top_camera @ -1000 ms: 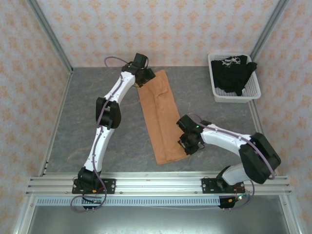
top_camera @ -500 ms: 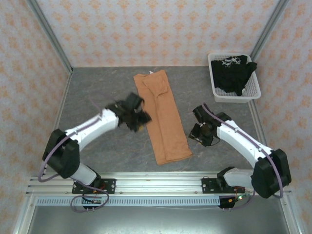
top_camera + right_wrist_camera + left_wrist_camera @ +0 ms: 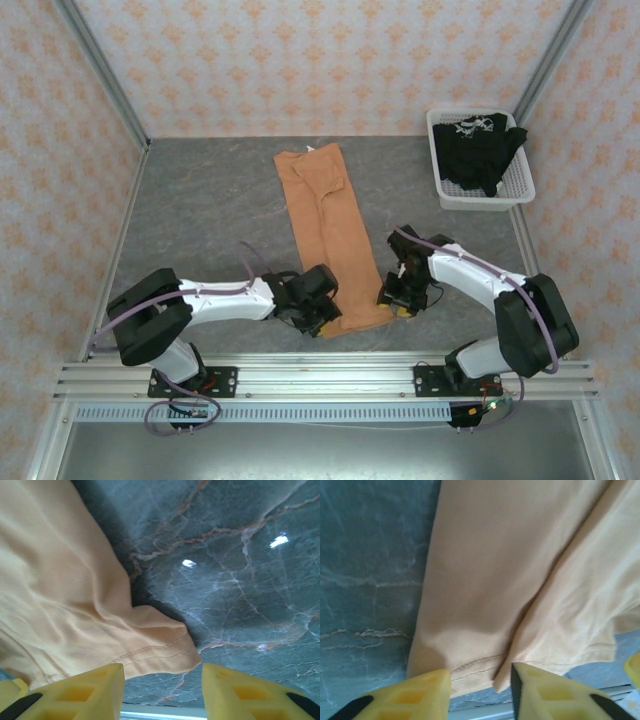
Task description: Fold and stack the t-shirts
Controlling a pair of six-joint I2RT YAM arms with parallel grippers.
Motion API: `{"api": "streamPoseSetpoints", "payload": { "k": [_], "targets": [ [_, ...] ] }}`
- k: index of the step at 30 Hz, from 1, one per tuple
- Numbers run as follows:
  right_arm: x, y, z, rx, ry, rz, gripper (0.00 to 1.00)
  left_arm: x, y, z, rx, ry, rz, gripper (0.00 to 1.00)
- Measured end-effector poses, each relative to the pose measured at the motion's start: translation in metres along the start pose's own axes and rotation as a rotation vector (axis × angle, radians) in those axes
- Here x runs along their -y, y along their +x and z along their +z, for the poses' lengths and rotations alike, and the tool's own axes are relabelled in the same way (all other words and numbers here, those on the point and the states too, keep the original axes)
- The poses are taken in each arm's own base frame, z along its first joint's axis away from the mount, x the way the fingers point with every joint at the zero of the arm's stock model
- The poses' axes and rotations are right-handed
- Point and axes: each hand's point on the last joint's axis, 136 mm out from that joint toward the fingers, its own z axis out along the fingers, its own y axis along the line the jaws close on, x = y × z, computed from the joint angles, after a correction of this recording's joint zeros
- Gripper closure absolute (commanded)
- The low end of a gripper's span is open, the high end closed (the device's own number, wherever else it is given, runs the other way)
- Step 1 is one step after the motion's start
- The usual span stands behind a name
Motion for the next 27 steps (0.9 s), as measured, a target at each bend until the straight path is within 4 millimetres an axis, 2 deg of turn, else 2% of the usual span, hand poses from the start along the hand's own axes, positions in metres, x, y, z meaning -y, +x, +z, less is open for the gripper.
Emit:
{"api": "streamPoseSetpoints", "payload": {
  "k": [6,14,19,23,27],
  "targets": [
    [0.007,0.005,0.007,-0.021,0.024,-0.013,0.57,-0.021,0.000,-0.002,0.043,-0.098,-0.011,0.63],
    [0.010,0.010,0.025,-0.054,0.072,-0.021,0.58,-0.028,0.000,-0.008,0.065,-0.138,-0.011,0.54],
    [0.004,0.015,0.026,-0.033,0.087,-0.032,0.58,-0.040,-0.003,-0.026,0.115,-0.180,-0.002,0.53],
    [-0.006,0.021,0.022,-0.010,0.060,-0.046,0.58,-0.040,-0.005,-0.047,0.142,-0.132,0.000,0.53],
    [-0.009,0.020,0.019,0.000,0.050,-0.033,0.59,-0.051,-0.008,-0.043,0.145,-0.129,-0.020,0.53]
  ]
}}
